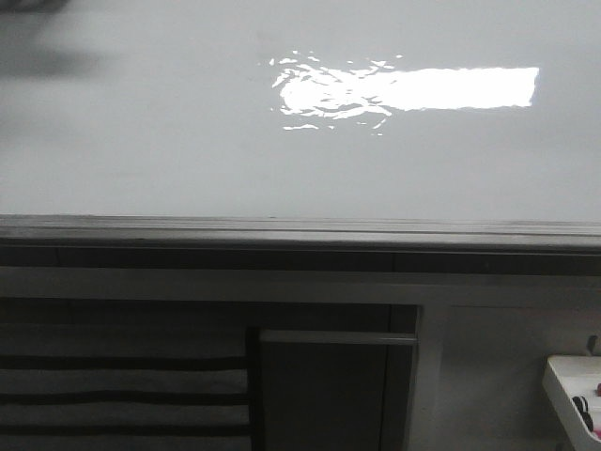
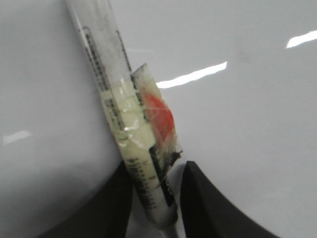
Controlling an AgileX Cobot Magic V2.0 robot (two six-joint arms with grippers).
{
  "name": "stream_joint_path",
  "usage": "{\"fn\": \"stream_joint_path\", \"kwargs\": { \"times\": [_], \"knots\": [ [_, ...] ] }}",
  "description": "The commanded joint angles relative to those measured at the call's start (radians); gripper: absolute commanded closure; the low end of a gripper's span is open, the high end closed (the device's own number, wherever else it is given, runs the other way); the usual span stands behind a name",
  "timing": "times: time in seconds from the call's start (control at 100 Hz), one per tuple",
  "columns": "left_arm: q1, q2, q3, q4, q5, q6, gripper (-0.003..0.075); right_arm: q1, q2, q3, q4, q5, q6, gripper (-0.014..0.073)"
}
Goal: Write number 3 on whiteboard
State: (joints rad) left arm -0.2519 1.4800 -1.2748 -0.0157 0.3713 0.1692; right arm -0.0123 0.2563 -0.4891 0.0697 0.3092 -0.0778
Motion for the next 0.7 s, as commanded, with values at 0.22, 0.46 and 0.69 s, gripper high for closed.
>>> {"fn": "stream_joint_path", "kwargs": {
  "times": [0.22,0.46,0.69],
  "knots": [
    [-0.005,-0.032,-0.037,-0.001,-0.076,-0.004,0.0608,-0.006,0.018,-0.031,0.001,-0.081,-0.008,-0.0023],
    [-0.005,-0.032,-0.037,-0.001,-0.076,-0.004,0.0649,-0.006,0.018,-0.031,0.001,-0.081,-0.008,-0.0023],
    [-0.005,-0.032,-0.037,-0.001,-0.079,-0.004,0.0661,-0.006,0.018,-0.031,0.001,-0.081,-0.008,-0.0023]
  ]
}}
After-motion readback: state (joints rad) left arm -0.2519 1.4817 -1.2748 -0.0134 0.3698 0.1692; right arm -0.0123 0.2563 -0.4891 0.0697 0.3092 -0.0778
